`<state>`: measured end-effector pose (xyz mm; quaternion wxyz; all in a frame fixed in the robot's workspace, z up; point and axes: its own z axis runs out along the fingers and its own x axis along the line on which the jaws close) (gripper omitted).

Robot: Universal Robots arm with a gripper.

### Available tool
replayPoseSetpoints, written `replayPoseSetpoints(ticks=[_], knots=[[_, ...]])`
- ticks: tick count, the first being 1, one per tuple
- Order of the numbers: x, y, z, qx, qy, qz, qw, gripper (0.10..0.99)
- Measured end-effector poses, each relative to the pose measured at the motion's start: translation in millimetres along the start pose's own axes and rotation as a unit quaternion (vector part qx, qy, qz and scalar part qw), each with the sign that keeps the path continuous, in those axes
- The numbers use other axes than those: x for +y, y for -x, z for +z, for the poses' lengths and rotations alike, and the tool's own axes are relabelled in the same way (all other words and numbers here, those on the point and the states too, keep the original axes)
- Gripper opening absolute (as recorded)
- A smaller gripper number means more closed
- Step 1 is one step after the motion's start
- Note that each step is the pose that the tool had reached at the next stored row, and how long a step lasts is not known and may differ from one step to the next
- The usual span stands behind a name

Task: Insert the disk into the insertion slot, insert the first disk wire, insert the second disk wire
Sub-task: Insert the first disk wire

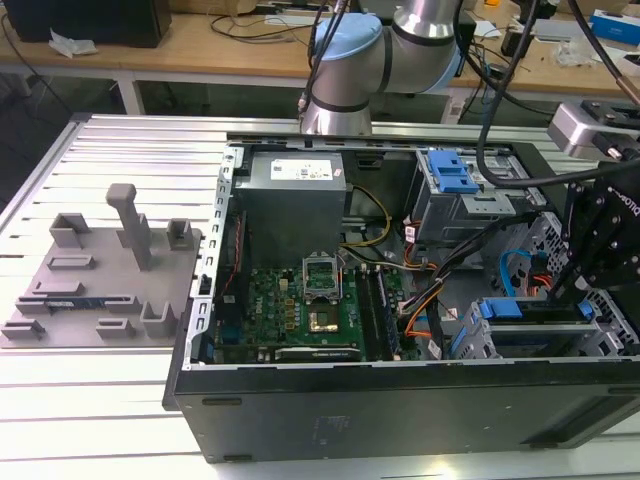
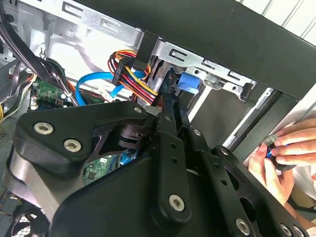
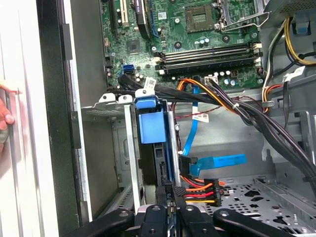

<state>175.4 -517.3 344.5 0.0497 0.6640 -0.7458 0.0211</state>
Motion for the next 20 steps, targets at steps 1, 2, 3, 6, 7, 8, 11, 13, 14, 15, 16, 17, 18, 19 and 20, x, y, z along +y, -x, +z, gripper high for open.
replayPoseSetpoints(ticks=[1, 2, 3, 6, 7, 8, 11, 13, 14, 15, 16, 17, 18, 19, 20], knots=[[-0.1, -0.1, 0.4, 0.0, 0.0, 0.0, 1.0, 0.165], [-0.1, -0.2, 0.8, 0.0, 0.0, 0.0, 1.0, 0.165], [-0.1, -0.3, 1.0, 0.0, 0.0, 0.0, 1.0, 0.165], [-0.2, -0.6, 2.3, 0.0, 0.0, 0.0, 1.0, 0.165], [-0.3, -0.6, 3.0, 0.0001, 0.0, 0.0, 1.0, 0.165], [-0.3, -0.6, 3.5, 0.0001, 0.0, 0.0, 1.0, 0.165], [-0.4, -0.5, 4.7, -0.0002, 0.0, 0.0, 1.0, 0.165], [-0.4, -0.5, 4.9, 0.0, 0.0, 0.0, 1.0, 0.165], [-0.4, -0.6, 5.0, 0.0001, 0.0, 0.0, 1.0, 0.165], [-0.4, -0.5, 5.7, 0.0, 0.0, 0.0, 1.0, 0.165], [-0.4, -0.6, 6.0, 0.0001, 0.0, 0.0, 1.0, 0.165], [-0.5, -0.6, 6.2, 0.0001, 0.0, 0.0, 1.0, 0.165], [-0.5, -0.7, 6.3, 0.0001, 0.0, 0.0, 1.0, 0.165], [-0.5, -0.7, 6.4, 0.0, 0.0, 0.0, 1.0, 0.165], [-0.4, -0.7, 6.5, -0.0001, 0.0001, 0.0, 1.0, 0.176]])
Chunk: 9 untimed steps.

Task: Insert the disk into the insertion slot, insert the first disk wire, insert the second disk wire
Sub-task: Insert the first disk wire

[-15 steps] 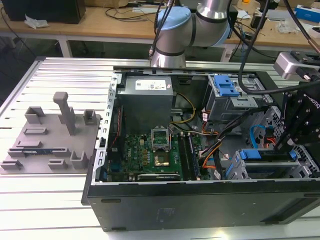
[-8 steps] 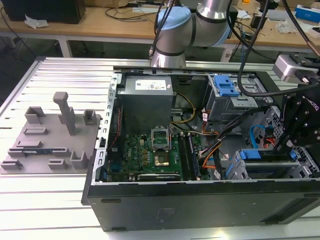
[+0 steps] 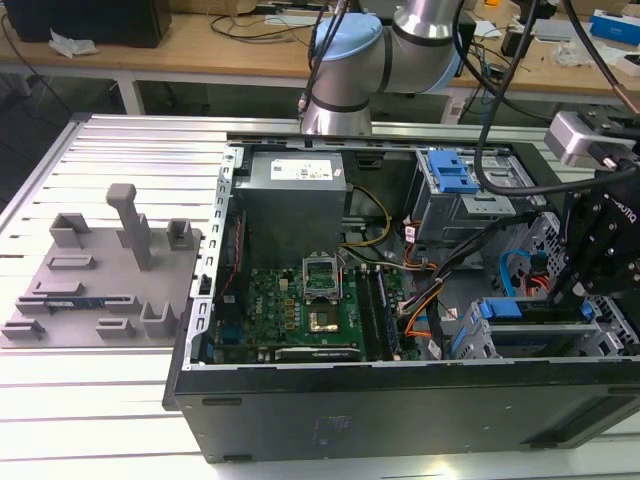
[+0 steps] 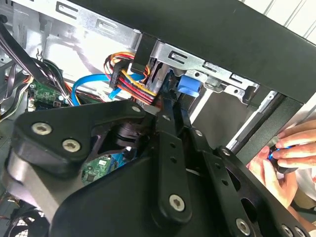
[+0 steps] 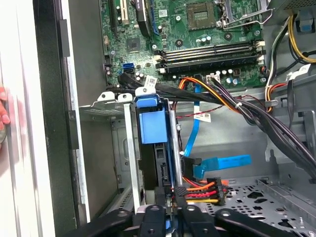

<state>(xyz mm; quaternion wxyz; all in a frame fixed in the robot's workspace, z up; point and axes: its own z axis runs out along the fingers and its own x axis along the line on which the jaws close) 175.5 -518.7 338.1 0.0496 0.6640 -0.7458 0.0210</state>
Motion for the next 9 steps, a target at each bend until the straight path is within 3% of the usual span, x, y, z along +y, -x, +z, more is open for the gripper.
replayPoseSetpoints(ticks=[3, 7, 9], knots=[[0.1, -0.3, -2.8, 0.0, 0.0, 0.0, 1.0, 0.302], [0.5, -1.3, -13.7, 0.0001, -0.0001, 0.0, 1.0, 0.302], [0.9, -2.1, -25.5, 0.0001, 0.0, 0.0, 1.0, 0.302]])
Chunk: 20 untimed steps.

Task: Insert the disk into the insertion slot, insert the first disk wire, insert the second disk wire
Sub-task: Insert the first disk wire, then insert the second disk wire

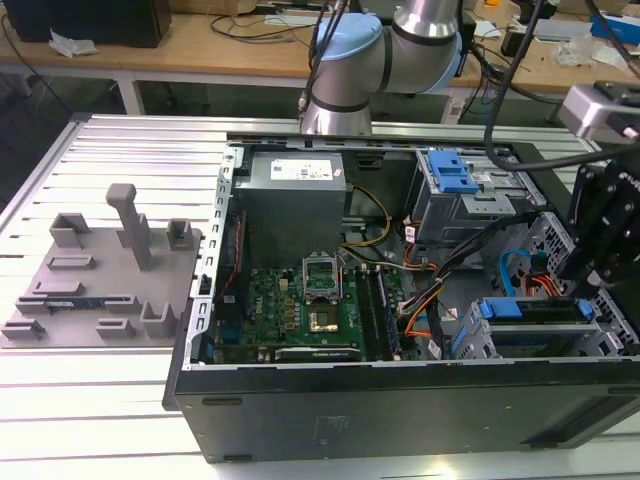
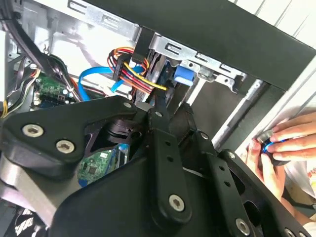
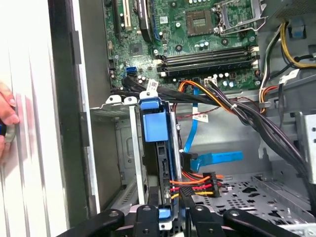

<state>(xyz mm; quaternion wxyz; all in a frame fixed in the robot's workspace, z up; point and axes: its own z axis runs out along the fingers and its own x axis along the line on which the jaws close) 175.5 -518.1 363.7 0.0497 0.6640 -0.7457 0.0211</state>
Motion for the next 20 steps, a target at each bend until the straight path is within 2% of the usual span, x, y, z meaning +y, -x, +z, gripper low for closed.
replayPoseSetpoints(ticks=[2, 16, 17, 18, 20], knots=[[0.2, 0.0, -4.6, 0.0001, 0.0, 0.0, 1.0, 0.302], [0.3, 0.1, -4.8, 0.0004, 0.0, 0.0, 1.0, 0.302], [0.2, 0.4, -4.8, 0.0009, 0.0003, 0.0, 1.0, 0.302], [0.3, 1.3, -5.7, 0.0034, 0.001, 0.0, 1.0, 0.302], [0.9, 8.8, -7.1, 0.0102, 0.001, -0.001, 0.9999, 0.302]])
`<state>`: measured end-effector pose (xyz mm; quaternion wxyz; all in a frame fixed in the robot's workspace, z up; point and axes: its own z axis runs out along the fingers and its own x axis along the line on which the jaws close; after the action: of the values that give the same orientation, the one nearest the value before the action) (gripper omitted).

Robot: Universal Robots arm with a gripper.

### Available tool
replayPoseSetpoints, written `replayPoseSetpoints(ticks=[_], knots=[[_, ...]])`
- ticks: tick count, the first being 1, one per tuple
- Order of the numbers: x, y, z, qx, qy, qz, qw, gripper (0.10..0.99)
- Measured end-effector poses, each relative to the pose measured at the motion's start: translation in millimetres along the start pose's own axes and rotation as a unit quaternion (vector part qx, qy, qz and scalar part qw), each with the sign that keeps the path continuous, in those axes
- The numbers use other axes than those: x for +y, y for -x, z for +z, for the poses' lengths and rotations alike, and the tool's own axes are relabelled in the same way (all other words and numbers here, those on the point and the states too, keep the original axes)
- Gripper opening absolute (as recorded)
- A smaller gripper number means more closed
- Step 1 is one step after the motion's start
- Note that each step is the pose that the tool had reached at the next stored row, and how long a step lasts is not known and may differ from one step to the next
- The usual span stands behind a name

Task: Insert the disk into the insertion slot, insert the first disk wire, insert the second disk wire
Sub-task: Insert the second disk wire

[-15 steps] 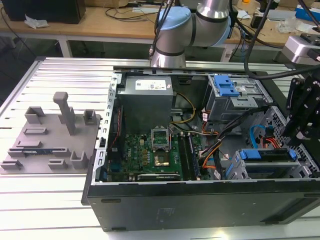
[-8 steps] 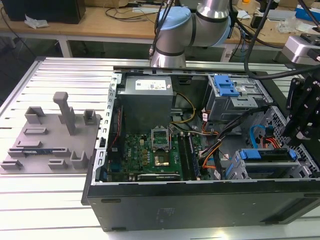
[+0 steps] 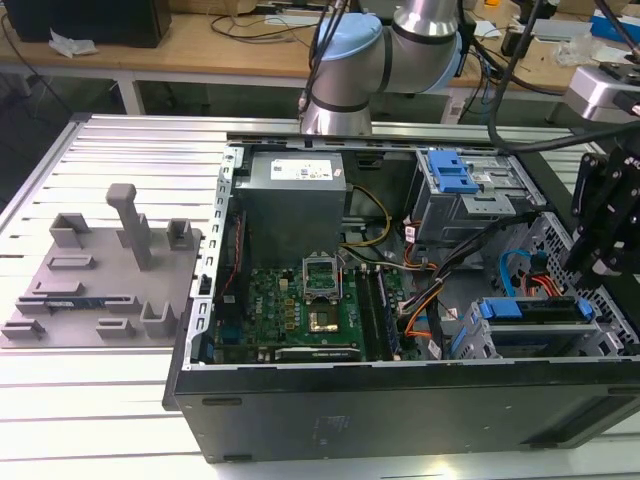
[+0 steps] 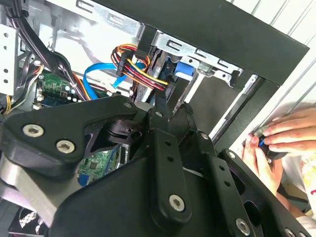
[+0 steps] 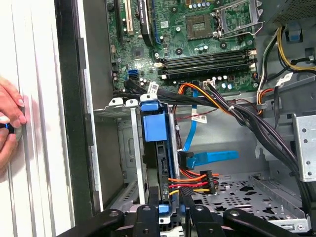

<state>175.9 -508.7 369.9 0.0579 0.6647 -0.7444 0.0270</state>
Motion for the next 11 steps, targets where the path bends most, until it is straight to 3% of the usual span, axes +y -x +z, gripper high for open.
replayPoseSetpoints(ticks=[2, 4, 5, 8, 11], knots=[[1.0, 9.2, -1.2, 0.006, -0.0007, 0.0, 1.0, 0.302], [3.2, 28.2, -4.0, 0.0234, -0.0025, 0.001, 0.9997, 0.302], [4.0, 31.8, -4.7, 0.0304, -0.0033, 0.002, 0.9995, 0.302], [9.9, 36.6, -7.2, 0.0442, -0.0048, 0.002, 0.999, 0.302], [19.5, 38.9, -8.7, 0.0647, -0.0071, 0.003, 0.9979, 0.302]])
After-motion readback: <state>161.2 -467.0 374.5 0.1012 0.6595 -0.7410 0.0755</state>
